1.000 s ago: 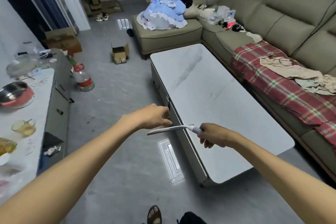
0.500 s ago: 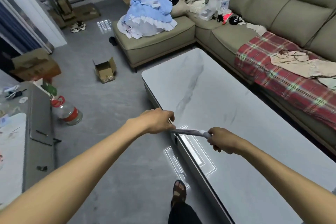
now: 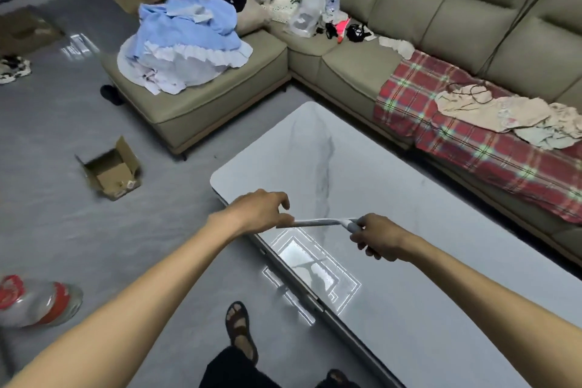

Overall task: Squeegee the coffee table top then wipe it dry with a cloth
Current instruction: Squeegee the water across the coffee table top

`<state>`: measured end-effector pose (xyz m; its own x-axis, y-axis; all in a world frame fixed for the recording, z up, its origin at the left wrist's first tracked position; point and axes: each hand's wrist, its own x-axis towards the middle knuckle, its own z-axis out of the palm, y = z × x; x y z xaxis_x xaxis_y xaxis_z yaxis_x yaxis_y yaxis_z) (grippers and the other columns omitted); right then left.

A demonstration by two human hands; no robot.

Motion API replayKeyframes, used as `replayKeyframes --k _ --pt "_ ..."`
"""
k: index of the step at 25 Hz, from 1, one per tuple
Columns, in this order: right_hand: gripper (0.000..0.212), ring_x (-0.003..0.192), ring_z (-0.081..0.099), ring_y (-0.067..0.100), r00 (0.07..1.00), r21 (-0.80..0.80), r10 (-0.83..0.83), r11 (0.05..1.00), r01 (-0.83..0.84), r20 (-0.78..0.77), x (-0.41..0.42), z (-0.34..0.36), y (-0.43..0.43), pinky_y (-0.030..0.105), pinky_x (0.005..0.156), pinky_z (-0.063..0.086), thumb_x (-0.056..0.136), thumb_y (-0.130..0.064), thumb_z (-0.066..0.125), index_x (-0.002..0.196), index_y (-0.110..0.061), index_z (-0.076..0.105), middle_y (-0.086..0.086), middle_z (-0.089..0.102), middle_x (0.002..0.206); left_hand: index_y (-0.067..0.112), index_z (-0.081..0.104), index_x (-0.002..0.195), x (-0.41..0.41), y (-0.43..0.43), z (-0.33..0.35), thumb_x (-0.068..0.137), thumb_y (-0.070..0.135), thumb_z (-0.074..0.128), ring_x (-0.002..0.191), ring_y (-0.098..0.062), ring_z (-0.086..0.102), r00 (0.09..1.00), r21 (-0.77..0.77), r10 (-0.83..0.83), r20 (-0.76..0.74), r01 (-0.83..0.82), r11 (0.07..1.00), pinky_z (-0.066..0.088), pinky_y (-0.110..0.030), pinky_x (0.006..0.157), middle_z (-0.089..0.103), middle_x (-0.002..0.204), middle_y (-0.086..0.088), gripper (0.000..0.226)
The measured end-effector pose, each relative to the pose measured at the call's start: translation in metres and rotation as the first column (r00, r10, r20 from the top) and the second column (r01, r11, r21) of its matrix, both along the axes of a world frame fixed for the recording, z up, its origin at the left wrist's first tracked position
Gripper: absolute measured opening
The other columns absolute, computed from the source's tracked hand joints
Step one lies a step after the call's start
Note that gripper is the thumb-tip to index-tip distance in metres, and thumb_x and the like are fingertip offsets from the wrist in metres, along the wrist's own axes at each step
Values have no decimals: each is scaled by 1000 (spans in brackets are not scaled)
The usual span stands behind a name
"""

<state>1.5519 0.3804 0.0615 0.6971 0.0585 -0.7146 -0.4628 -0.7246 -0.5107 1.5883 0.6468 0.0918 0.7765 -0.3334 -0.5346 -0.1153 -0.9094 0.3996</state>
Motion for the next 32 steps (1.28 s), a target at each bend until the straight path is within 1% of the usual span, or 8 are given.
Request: replayKeyframes --k 5,8,12,16,22,24,27,32 --pt "35 48 44 17 954 14 -299 954 299 -15 67 3 38 19 37 27 95 -45 46 96 -14 63 2 58 73 35 56 112 110 41 -12 85 49 54 105 -21 56 997 25 -82 -11 83 996 38 -34 73 64 108 5 30" --pt "36 44 46 15 916 48 -393 916 397 -83 120 -9 49 17 37 25 95 -44 48 98 -11 61 4 57 75 34 57 105 179 54 -32 81 24 57 96 -19 58 996 -15 -85 -23 85 996 39 -31 67 66 97 6 26" --pt "34 43 42 15 900 50 -413 905 423 -135 197 -65 61 15 35 25 98 -30 46 106 1 56 8 55 77 36 58 95 248 58 -82 79 15 62 90 -17 58 998 23 -25 -58 27 999 48 -33 74 67 86 4 27" --pt "23 49 42 18 879 38 -465 881 471 -104 288 -119 71 15 34 27 98 -25 44 113 -9 53 9 56 80 34 60 88 326 61 -136 88 21 51 82 -14 64 988 18 100 -115 -98 995 53 -35 79 72 74 8 15" --pt "9 65 57 34 900 -83 -420 899 430 115 404 -198 70 34 48 44 94 -14 42 101 -13 48 20 63 91 22 55 120 443 65 -257 92 31 53 98 -23 58 985 -15 169 -33 -170 985 48 -33 83 63 106 -2 30" --pt "15 82 61 42 923 -178 -347 910 374 168 437 -236 73 44 67 52 95 -12 43 108 -9 50 22 65 94 16 49 129 479 62 -322 93 30 53 114 -24 50 991 18 113 -69 -112 994 43 -35 95 55 125 -7 39" --pt "34 98 58 45 922 -256 -261 906 336 284 510 -278 68 39 77 46 96 -13 45 130 -13 48 20 66 105 12 44 134 521 60 -399 95 32 50 134 -27 30 998 78 43 -43 -39 996 32 -37 108 42 136 -14 44" --pt "9 77 58 36 875 -298 -271 864 405 402 645 -323 56 44 66 51 96 -16 39 96 -15 48 15 57 86 10 42 130 553 55 -460 93 20 44 130 -28 31 1000 24 2 10 -2 1000 30 -35 105 37 136 -13 38"
